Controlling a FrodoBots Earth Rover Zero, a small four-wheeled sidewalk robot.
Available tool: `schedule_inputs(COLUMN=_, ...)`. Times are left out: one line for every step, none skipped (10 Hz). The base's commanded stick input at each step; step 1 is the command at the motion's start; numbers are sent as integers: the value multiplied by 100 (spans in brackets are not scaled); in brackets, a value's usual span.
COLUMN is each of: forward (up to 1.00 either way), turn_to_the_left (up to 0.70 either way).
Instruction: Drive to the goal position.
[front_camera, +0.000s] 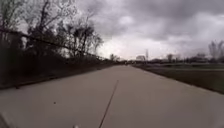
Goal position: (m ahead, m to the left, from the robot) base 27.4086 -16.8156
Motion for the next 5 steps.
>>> schedule_inputs(forward=100, turn_to_the_left=0)
schedule_inputs(forward=100, turn_to_the_left=0)
schedule_inputs(forward=100, turn_to_the_left=0)
schedule_inputs(forward=100, turn_to_the_left=0)
schedule_inputs(forward=100, turn_to_the_left=0)
